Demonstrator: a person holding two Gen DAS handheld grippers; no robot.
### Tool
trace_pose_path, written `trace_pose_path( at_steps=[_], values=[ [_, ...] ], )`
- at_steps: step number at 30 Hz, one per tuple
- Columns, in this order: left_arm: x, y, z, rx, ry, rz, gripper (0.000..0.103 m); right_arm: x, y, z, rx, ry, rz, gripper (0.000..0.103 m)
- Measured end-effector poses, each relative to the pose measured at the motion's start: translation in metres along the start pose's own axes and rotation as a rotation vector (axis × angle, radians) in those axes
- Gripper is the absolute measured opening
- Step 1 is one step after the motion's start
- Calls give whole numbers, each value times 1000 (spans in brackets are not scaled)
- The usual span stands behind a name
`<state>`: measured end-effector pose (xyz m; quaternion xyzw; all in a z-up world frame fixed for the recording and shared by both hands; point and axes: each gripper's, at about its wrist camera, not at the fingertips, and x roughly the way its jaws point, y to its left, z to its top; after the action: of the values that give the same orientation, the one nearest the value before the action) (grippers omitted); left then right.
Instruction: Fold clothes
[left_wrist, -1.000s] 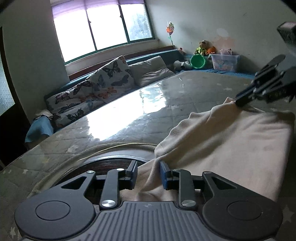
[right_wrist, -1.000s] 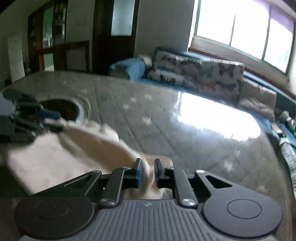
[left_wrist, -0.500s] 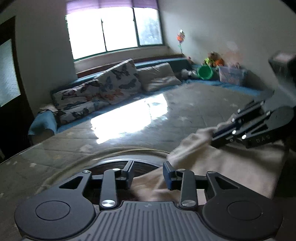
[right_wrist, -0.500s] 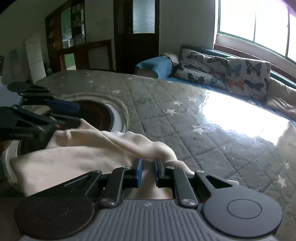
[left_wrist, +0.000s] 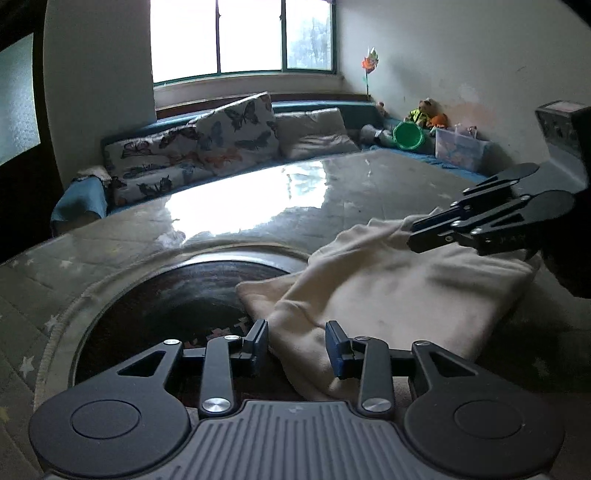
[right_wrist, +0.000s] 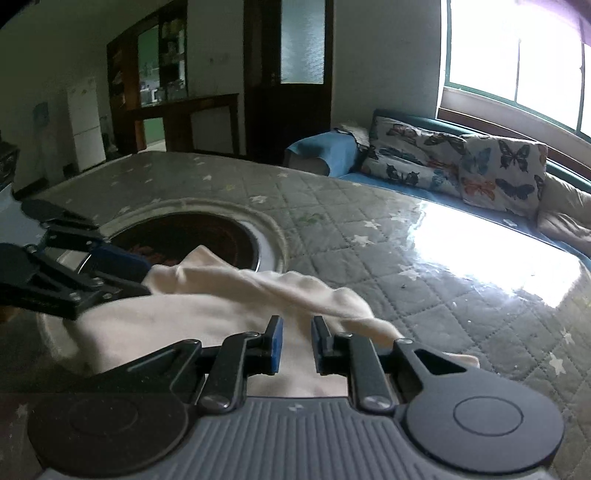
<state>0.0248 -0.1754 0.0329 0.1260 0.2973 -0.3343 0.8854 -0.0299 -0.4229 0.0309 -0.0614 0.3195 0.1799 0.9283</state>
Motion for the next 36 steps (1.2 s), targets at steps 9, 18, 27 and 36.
trace_pose_path(
  at_steps=[9,18,27,36],
  values=[
    [4,3,-2,-43,-12,18,5,1,4,-9,-5,17,2,18],
    [8,-9,0,109,-27,113,5,5,2,-19,3,23,-5,23],
    [-5,-3,3,62,-48,106,16,-11,19,-10,-22,-35,40,27],
    [-38,-40,-4,71,-101,-32,16,-20,74,-14,-212,-82,80,34]
  ],
)
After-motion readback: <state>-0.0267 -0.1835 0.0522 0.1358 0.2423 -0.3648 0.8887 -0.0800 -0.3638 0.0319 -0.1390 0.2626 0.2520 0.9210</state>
